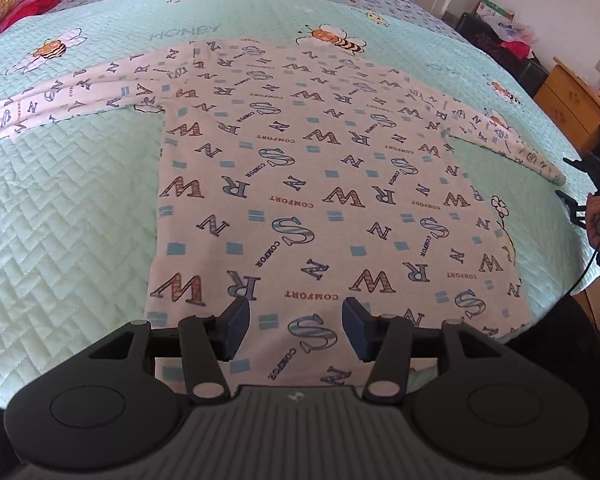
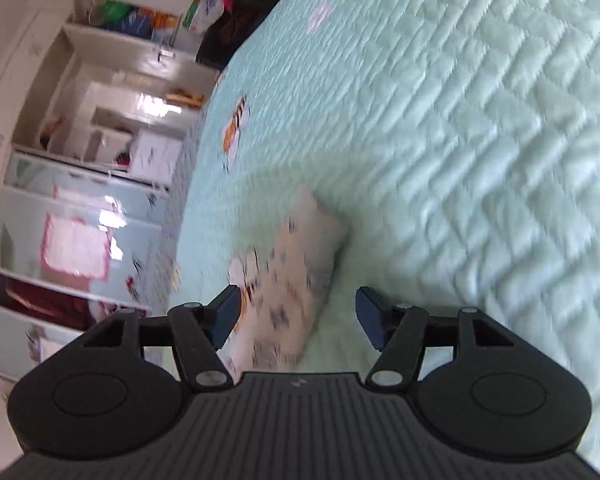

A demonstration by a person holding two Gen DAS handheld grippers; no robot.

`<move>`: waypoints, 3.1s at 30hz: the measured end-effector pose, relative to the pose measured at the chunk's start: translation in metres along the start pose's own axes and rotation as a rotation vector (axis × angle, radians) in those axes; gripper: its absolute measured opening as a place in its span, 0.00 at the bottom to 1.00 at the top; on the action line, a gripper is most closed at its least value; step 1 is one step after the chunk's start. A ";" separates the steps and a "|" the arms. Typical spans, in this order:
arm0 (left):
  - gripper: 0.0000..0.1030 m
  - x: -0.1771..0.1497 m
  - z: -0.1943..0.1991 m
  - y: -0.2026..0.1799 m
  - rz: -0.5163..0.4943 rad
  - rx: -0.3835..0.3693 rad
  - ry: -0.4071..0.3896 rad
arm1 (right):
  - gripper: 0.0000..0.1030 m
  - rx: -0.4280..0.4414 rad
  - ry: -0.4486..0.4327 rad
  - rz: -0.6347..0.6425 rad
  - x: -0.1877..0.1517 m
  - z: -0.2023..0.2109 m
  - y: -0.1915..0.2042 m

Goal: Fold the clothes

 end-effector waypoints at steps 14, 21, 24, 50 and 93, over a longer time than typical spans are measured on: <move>0.53 0.008 -0.013 -0.030 -0.060 0.015 0.025 | 0.11 0.019 -0.073 0.210 0.076 -0.029 0.036; 0.53 0.004 -0.010 -0.029 -0.053 0.000 0.026 | 0.36 -0.067 -0.035 0.179 0.061 -0.022 0.010; 0.55 0.007 -0.008 -0.022 -0.030 -0.006 0.016 | 0.37 -0.002 -0.062 0.198 0.040 0.008 0.019; 0.57 0.017 -0.024 0.009 0.101 -0.067 0.002 | 0.66 0.262 0.434 0.807 -0.229 -0.099 0.219; 0.61 0.057 -0.049 0.044 0.205 -0.085 0.003 | 0.08 0.468 0.891 1.330 -0.308 -0.251 0.291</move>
Point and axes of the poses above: each gripper's, at about its wrist camera, not at the fingertips, and z roughly against the way its jaws point, y to its left, x to its top, the point moved 8 cm from there along -z, roughly the way its jaws point, and after that the axes turned 8 degrees about z, right-handed, at the moved point
